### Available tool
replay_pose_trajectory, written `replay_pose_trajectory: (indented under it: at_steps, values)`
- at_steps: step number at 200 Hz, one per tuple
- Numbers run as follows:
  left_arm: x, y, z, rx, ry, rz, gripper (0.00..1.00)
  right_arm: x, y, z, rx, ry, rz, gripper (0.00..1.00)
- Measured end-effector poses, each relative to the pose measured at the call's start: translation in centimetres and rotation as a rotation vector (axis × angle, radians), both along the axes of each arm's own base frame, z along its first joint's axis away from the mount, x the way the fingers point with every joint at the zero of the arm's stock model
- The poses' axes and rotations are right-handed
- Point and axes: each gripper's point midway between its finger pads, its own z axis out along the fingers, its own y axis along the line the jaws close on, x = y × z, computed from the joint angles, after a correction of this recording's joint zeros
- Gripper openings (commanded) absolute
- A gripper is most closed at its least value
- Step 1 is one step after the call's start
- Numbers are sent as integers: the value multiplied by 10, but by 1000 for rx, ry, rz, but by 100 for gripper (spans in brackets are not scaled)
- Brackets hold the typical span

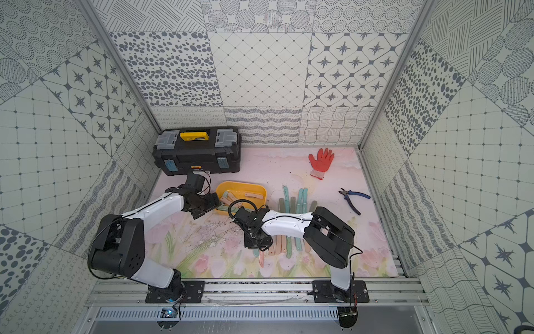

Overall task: Take the fruit knife out of the storage box
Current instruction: Place the fruit knife at the center of the board, then pick up the fruit knife from the storage box.

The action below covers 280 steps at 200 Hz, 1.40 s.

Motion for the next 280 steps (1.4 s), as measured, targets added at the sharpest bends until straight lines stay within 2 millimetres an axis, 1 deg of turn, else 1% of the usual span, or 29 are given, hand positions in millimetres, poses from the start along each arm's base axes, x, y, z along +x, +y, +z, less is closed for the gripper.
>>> replay_pose_trajectory:
  at_steps: [33,79,99,126,147,166,180,189,213,228,239,261,280]
  values:
    - [0,0,0,0,0,0,89,1,2,2,6,-7,15,47]
    - [0,0,0,0,0,0,89,3,1,4,0,-25,22,47]
    - [0,0,0,0,0,0,89,5,2,13,13,-46,26,47]
    - [0,0,0,0,0,0,89,14,9,41,61,-104,36,47]
    - [0,0,0,0,0,0,89,23,18,72,122,-168,53,47]
    - [0,0,0,0,0,0,89,34,23,97,166,-225,74,46]
    - [0,0,0,0,0,0,89,45,23,112,185,-266,94,46]
    - [0,0,0,0,0,0,89,56,22,120,191,-293,105,46]
    - [0,0,0,0,0,0,89,91,18,145,182,-374,173,47]
    - [0,0,0,0,0,0,89,114,22,159,174,-432,230,47]
    - [0,0,0,0,0,0,89,129,26,165,156,-472,281,47]
    - [0,0,0,-1,0,-1,89,156,34,164,111,-512,371,45]
    - [0,0,0,-1,0,-1,89,177,43,149,69,-511,459,43]
